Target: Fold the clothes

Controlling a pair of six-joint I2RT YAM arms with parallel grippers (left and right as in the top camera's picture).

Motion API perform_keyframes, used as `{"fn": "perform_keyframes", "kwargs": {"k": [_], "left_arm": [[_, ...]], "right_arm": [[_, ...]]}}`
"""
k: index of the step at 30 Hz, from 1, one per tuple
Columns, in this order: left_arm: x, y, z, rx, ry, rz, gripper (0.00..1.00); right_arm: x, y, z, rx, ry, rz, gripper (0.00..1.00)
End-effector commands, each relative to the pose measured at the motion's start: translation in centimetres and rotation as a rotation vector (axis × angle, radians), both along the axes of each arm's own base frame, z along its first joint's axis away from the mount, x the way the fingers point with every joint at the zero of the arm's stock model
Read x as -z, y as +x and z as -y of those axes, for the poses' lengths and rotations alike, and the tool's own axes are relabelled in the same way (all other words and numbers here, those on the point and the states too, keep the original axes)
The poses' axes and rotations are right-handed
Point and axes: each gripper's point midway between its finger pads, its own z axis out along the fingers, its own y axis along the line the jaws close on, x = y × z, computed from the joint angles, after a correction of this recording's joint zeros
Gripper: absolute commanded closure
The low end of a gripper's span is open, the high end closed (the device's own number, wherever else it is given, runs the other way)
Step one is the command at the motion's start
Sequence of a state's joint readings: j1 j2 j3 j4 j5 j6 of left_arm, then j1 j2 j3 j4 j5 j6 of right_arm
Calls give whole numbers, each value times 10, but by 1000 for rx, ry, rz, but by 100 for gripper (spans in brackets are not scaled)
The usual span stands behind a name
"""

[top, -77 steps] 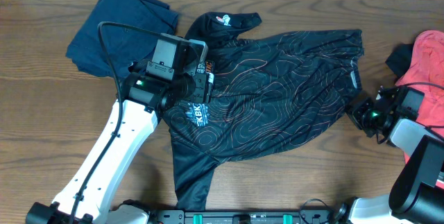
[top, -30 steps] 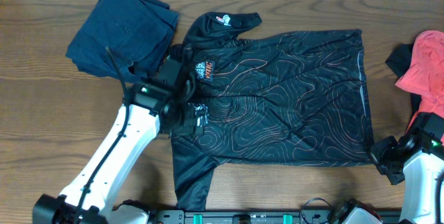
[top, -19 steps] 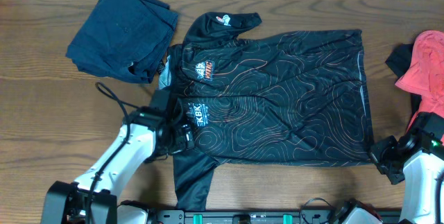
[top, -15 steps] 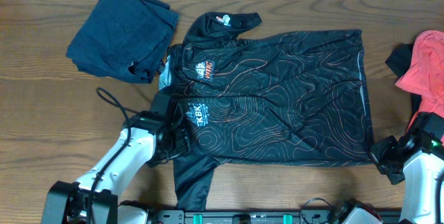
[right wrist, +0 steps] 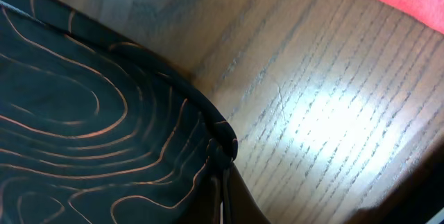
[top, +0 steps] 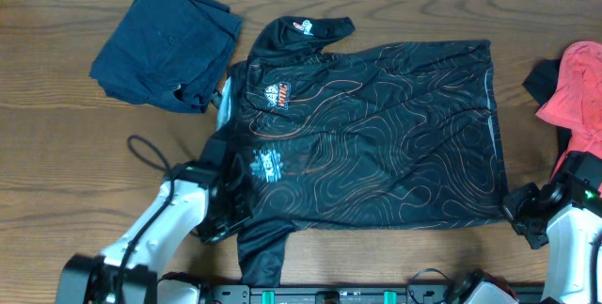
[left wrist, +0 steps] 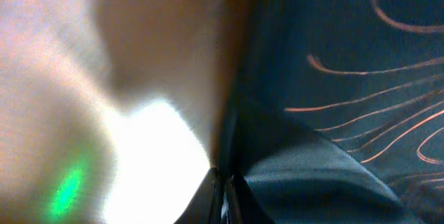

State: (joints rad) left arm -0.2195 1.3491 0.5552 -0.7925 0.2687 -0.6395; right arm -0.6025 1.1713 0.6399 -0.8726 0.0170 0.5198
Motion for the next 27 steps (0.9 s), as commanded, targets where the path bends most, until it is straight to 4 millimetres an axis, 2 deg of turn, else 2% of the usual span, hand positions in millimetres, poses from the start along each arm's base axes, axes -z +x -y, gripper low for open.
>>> {"fn": "perform_keyframes", "kwargs": {"k": [1,5,9,17,19,20,21,23,27], "left_arm": [[-14,-1,-8,-113,-13,29,94],[-32,0,-22,-195,-20,96,94],[-42,-1,-26,-211,-26,144,94],[-43,-8,-26,-211,-28,127,94],[-44,-6,-25,-206,-29,136,94],[-45,0,-24,-186,-40,161,92],[-48,6,-21,-152,-63,193,88],[-59,24,-10,-66,-132,281,77],[-80,50,-2,55,-178,413,72]], "right_arm": [[-1,0,5,29,-15,1,99],[-1,1,6,34,-21,8,99],[-1,3,7,37,-25,14,98],[-1,-12,10,47,-54,-52,99],[-1,-10,12,81,-58,-41,89],[-1,-8,13,93,-60,-32,75],[-2,-7,14,106,-61,-22,66],[-4,2,14,109,-51,17,58],[-16,32,9,82,9,152,56]]}}
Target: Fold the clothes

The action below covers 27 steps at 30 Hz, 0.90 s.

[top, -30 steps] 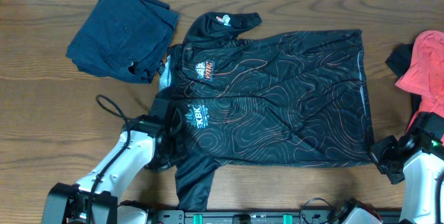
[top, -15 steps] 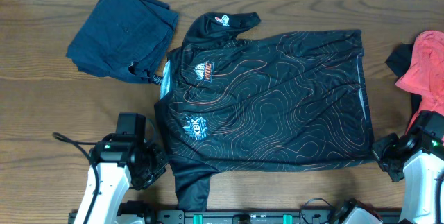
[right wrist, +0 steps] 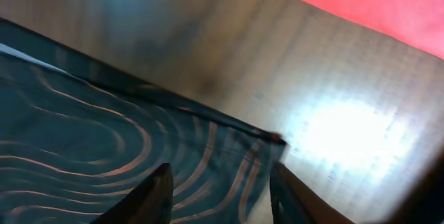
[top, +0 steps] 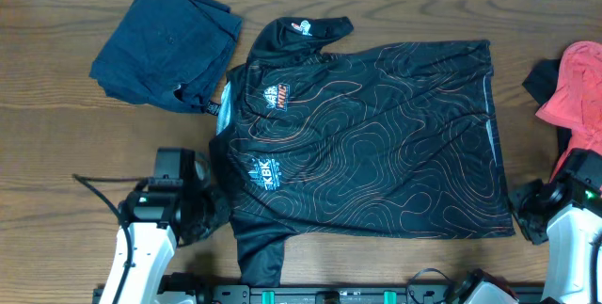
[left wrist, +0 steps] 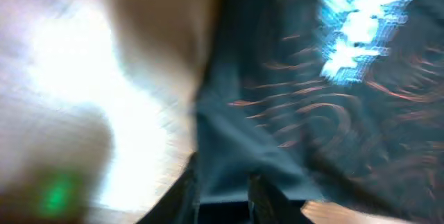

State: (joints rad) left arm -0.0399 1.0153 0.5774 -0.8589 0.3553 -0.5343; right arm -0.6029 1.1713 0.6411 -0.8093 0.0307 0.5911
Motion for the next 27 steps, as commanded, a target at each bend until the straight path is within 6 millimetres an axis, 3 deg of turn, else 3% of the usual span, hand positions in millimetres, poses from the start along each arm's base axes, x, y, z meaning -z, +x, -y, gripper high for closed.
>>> {"fn": "perform_keyframes", "kwargs": {"k": [1,3,5,7,9,14,15,17,21,27], "left_arm": [[-29,26,9,152,-25,157,71],[-38,38,10,190,-14,222,70],[-46,51,11,213,-5,285,70],[-55,63,18,260,-12,357,70],[-63,75,29,319,-34,430,70],[-67,93,47,387,-42,508,70],[-66,94,50,397,-45,508,70],[-64,94,55,417,-50,499,70],[-60,91,65,461,-56,487,70],[-63,81,86,626,-53,530,70]], "right_arm": [[-18,32,-4,-19,56,150,60],[-37,70,-16,-196,96,332,66],[-62,104,-35,-380,136,528,65],[-68,115,-41,-426,131,572,70],[-61,119,-44,-439,113,541,81],[-25,135,-57,-478,125,444,81],[-18,139,-57,-476,127,433,77],[-5,153,-55,-489,109,436,59],[1,186,-53,-566,85,548,43],[14,197,-38,-575,68,534,42]]}}
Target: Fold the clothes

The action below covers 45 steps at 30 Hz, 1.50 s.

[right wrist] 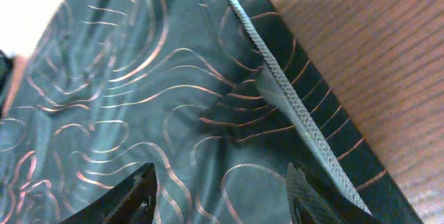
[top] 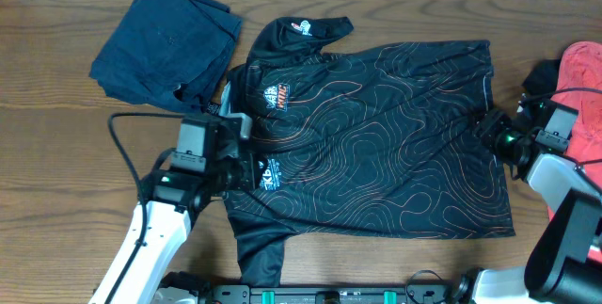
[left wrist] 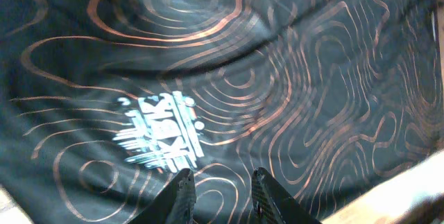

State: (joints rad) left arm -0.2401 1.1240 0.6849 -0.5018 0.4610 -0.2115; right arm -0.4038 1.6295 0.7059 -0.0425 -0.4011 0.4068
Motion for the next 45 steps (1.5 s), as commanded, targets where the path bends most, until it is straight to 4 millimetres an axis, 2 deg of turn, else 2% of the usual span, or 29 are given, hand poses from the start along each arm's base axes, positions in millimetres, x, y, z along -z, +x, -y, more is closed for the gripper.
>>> {"fn": "perform_keyframes", "kwargs": {"k": [1,6,10,15,17,25,31,35,36,37,38,40,45], "left_arm": [[-14,0,17,126,11,74,70],[-14,-1,25,155,26,91,69],[-14,-1,25,155,26,91,69],[-14,-1,25,156,26,91,69],[-14,-1,25,155,26,91,69],[-14,-1,25,152,24,89,69],[-14,-1,25,153,24,89,69],[-14,-1,25,153,24,90,69],[-15,0,25,152,24,95,69],[-16,2,24,146,31,101,63],[-18,5,20,122,49,103,55],[-26,11,13,86,84,107,51],[-47,24,-9,12,199,69,45]], "right_arm": [[-4,14,7,-43,-22,42,42],[5,24,10,-55,-30,59,43],[12,23,10,-54,-25,47,47],[12,23,9,-54,-24,45,64],[14,21,9,-35,-4,32,66],[20,17,21,30,-45,-10,99],[19,14,32,135,28,-18,100],[17,12,32,200,126,-21,99],[17,12,31,196,132,-21,94],[17,12,30,194,132,-24,81],[17,12,30,184,125,-23,63],[16,12,30,165,106,-15,52],[15,15,32,166,97,-4,49]]}}
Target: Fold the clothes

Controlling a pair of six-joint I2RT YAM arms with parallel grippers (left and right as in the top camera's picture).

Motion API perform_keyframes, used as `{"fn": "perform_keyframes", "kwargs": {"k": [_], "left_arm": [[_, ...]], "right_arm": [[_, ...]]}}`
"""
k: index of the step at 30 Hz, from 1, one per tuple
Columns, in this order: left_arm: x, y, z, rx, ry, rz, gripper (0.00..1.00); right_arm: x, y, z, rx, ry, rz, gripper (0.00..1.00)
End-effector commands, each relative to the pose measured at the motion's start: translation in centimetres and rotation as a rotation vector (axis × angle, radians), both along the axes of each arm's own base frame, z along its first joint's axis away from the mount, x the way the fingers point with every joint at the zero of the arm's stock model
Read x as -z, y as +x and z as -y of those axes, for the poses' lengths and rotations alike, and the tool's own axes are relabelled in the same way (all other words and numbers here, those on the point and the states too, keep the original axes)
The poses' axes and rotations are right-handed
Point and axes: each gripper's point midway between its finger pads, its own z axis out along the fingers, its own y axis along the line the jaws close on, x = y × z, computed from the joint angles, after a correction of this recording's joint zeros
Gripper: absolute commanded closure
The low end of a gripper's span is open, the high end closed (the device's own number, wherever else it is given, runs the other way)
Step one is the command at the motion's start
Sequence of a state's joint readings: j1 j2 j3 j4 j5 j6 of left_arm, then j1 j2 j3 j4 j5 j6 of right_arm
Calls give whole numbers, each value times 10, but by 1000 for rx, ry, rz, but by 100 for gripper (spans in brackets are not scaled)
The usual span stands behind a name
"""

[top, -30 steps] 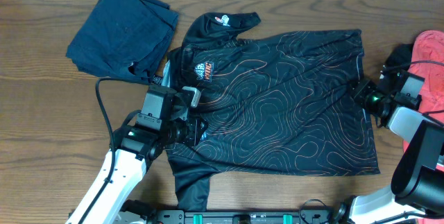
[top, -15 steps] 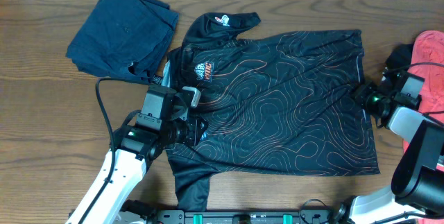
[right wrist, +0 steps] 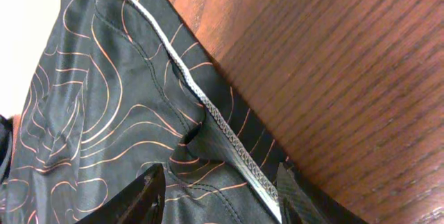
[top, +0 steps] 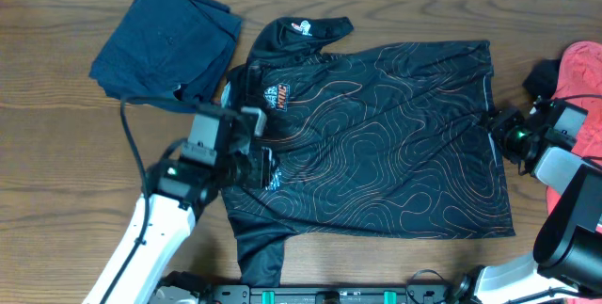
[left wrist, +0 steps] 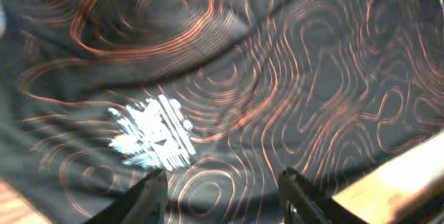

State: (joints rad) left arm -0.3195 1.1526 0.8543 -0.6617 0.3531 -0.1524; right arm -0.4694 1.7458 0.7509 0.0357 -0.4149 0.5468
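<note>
A black jersey (top: pixel 376 153) with orange contour lines lies spread flat in the middle of the table, collar to the left and hem to the right. My left gripper (top: pixel 261 165) hovers open over its chest, near the white logo (left wrist: pixel 152 139). Both fingers (left wrist: pixel 149 193) stand wide apart with only fabric beneath them. My right gripper (top: pixel 497 133) is open at the middle of the right hem. The hem's grey-white band (right wrist: pixel 215 123) runs between its fingers (right wrist: pixel 295 196), and the cloth bunches a little there.
A folded navy garment (top: pixel 169 45) lies at the back left, touching the jersey's shoulder. A red garment (top: pixel 578 83) with a black piece (top: pixel 541 78) beside it lies at the right edge, close behind my right arm. Bare wooden table (top: pixel 56 172) surrounds the jersey.
My left gripper has shifted slightly right over the logo, and its fingers stand wider apart. My right gripper sits a little further right, on the hem edge. The jersey has not moved.
Both grippers were first shut on the jersey's near edge, left by the sleeve and right on the hem corner. Then both stood open beside it, the cloth lying flatter. Later the left was over the chest logo and the right at mid hem, where they remain.
</note>
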Motion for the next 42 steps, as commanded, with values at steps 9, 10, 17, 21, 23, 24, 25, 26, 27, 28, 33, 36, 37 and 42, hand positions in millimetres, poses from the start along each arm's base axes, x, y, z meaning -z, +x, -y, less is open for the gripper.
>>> {"fn": "perform_keyframes", "kwargs": {"k": [9,10,17,21,23,24,25,26,27,28,33,36,37,42], "left_arm": [[-12,33,-17,-72,132,-28,41],[-12,33,-17,-72,132,-27,41],[-12,33,-17,-72,132,-27,41],[-12,32,-17,-71,133,-31,41],[-12,32,-17,-71,133,-30,41],[-12,32,-17,-71,132,-30,41],[-12,32,-17,-71,133,-30,41],[-12,32,-17,-71,132,-30,41],[-12,32,-17,-71,133,-30,41],[-12,32,-17,-71,133,-30,41],[-12,32,-17,-71,133,-31,41],[-12,32,-17,-71,133,-31,41],[-12,32,-17,-71,133,-31,41],[-12,32,-17,-72,132,-31,41]], "right_arm": [[-8,14,-11,-59,-12,56,60],[-8,14,-11,-61,-22,54,61],[-1,17,-21,-72,-108,14,61],[1,16,-18,-61,-133,-3,64],[1,16,-18,-61,-134,-4,71],[1,16,-18,-61,-134,-4,76],[1,16,-18,-63,-137,-5,79],[1,16,-18,-66,-138,-4,81],[1,16,-18,-65,-139,-5,81],[2,15,-17,-61,-143,-9,82],[5,13,-13,-45,-162,-23,68],[11,13,-13,-45,-158,-32,55],[13,13,-13,-46,-157,-34,55],[25,13,-18,-61,-126,-48,95]]}}
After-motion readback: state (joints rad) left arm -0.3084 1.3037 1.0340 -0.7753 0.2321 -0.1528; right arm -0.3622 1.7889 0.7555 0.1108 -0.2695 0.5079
